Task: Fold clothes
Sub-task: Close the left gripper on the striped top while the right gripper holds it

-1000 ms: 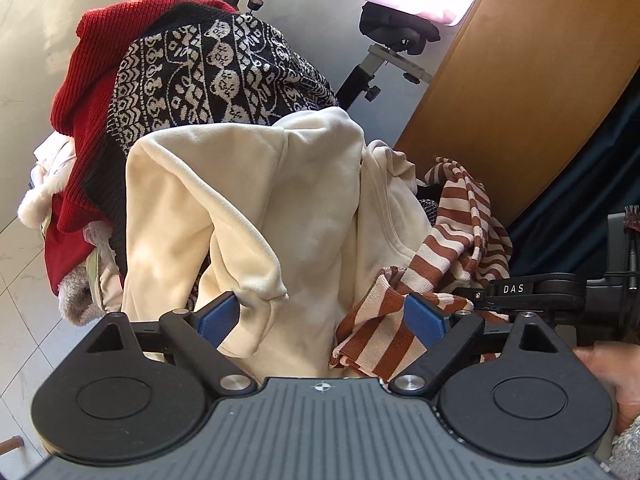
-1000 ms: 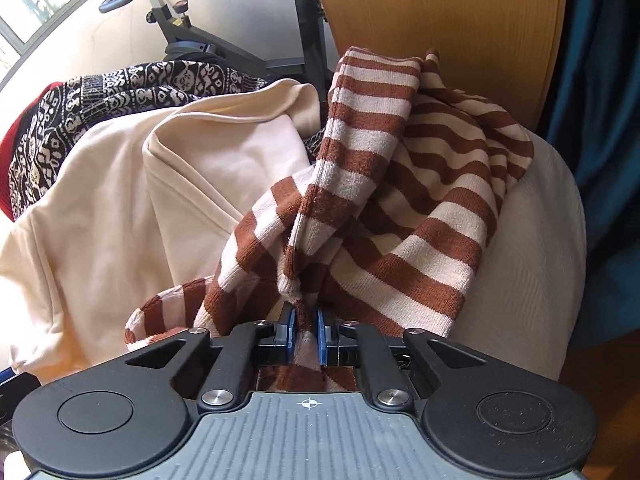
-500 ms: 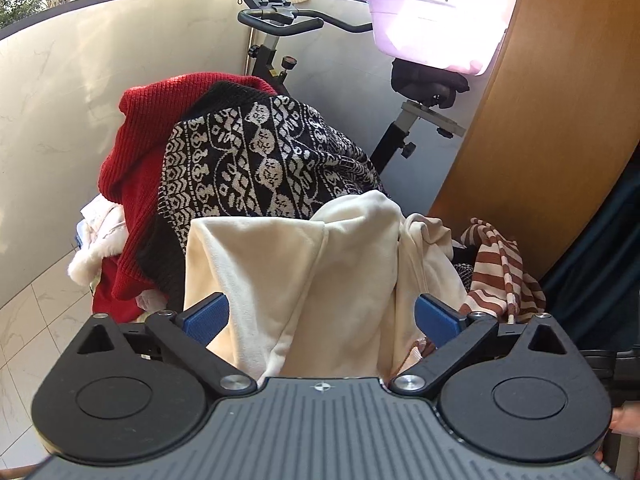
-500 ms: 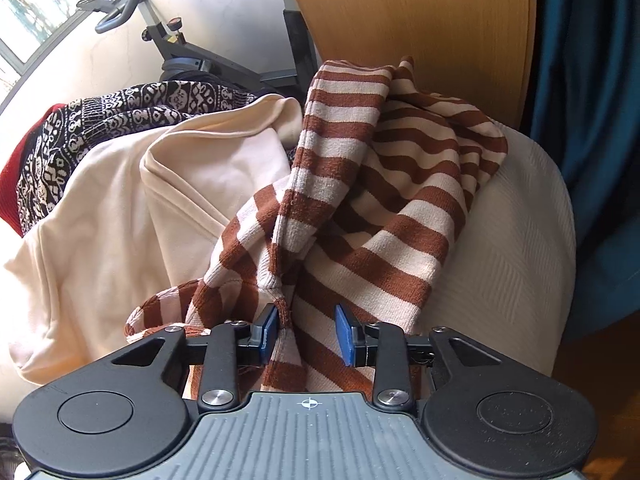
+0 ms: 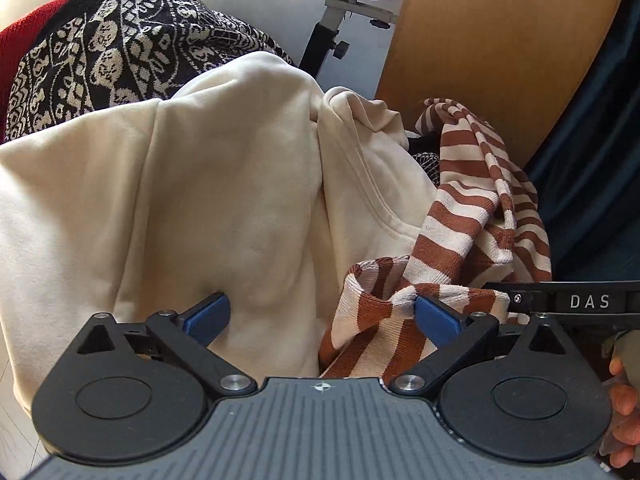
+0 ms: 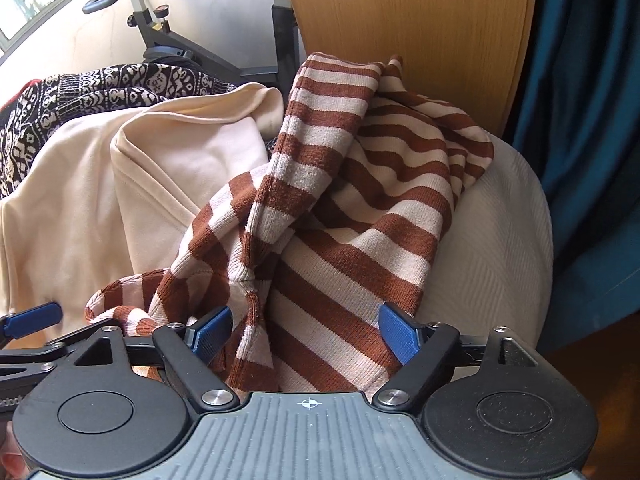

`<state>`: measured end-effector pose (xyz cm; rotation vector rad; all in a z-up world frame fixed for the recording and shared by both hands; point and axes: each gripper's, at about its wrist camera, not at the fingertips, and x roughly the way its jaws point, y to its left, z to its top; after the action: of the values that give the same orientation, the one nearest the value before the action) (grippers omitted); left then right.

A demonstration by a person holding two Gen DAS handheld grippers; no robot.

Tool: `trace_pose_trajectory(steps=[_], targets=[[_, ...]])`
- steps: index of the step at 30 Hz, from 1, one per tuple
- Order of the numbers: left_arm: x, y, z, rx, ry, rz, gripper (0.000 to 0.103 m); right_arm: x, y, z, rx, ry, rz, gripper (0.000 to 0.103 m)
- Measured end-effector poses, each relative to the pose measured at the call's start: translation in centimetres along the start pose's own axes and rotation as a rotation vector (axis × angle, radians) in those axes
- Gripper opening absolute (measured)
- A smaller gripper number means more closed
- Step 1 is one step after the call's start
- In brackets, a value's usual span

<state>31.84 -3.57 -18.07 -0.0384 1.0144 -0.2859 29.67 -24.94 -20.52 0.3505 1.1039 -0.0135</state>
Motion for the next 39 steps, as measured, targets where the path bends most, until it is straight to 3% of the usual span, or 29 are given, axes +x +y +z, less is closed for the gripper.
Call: trace_pose_trajectory(steps=[3, 4, 5, 8, 13, 16, 19, 21, 22, 23, 25, 27, 29, 32, 33, 35, 39], targets=[[-0.4, 0.4, 0.9, -0.034, 0.011, -0.071, 0.082, -0.2, -0.7, -0.2, 0.034, 0.007, 0.058, 0.071], [-0.7, 0.6, 1.1, -0.056, 0.011, -0.097, 0.081, -0.2, -1.0, -0.3, 0.045, 0.01, 0.078, 0.055], [-0.9, 0.8, 1.3, -0.071, 0.01, -0.121, 0.081, -0.3, -1.2, -0.4, 0.057, 0.013, 0.099, 0.034], [-1.1, 1.1, 1.6, -0.1, 0.032, -0.185, 0.081, -0.5, -2.0, -0.6, 0.091, 0.021, 0.159, 0.007], [0.7, 1.1, 1.4, -0.129, 0.134, -0.249, 0.078, -1.6, -2.2, -1.1, 0.108, 0.0, 0.175, 0.004], [2.3, 2.7, 0.8, -0.262, 0.174, -0.311, 0.051, -2.1, -2.3, -1.6, 0.118, -0.021, 0.152, 0.005], [2.6, 3.8, 0.4, -0.349, 0.181, -0.342, 0.045, -1.7, -2.1, -1.8, 0.103, -0.011, 0.149, 0.007], [2.3, 3.7, 0.6, -0.336, 0.178, -0.334, 0.045, -1.5, -2.0, -1.5, 0.101, -0.016, 0.15, 0.015], [2.1, 3.6, 0.8, -0.332, 0.173, -0.327, 0.053, -1.4, -2.0, -1.4, 0.1, -0.019, 0.15, 0.026], [1.9, 3.5, 0.9, -0.329, 0.169, -0.321, 0.062, -1.3, -1.9, -1.3, 0.1, -0.023, 0.15, 0.027], [1.7, 3.3, 1.3, -0.33, 0.16, -0.311, 0.066, -1.0, -1.9, -0.9, 0.107, -0.027, 0.146, 0.027], [1.7, 3.4, 1.9, -0.342, 0.15, -0.306, 0.067, -0.4, -2.0, -0.5, 0.124, -0.019, 0.159, 0.026], [1.8, 3.5, 2.4, -0.359, 0.142, -0.306, 0.066, -0.3, -1.6, -0.4, 0.109, -0.016, 0.156, 0.012], [2.1, 3.6, 3.1, -0.376, 0.139, -0.296, 0.066, -0.5, -1.0, -0.5, 0.071, -0.018, 0.146, 0.005], [2.4, 3.5, 3.2, -0.367, 0.144, -0.273, 0.063, -0.9, -0.8, -0.7, 0.055, -0.026, 0.145, 0.005], [3.3, 3.5, 3.0, -0.367, 0.197, -0.226, 0.038, -1.6, -0.9, -1.0, 0.049, -0.035, 0.149, 0.004], [4.7, 3.8, 1.1, -0.404, 0.267, -0.205, 0.035, -2.7, -1.3, -1.5, 0.026, -0.047, 0.148, 0.004]])
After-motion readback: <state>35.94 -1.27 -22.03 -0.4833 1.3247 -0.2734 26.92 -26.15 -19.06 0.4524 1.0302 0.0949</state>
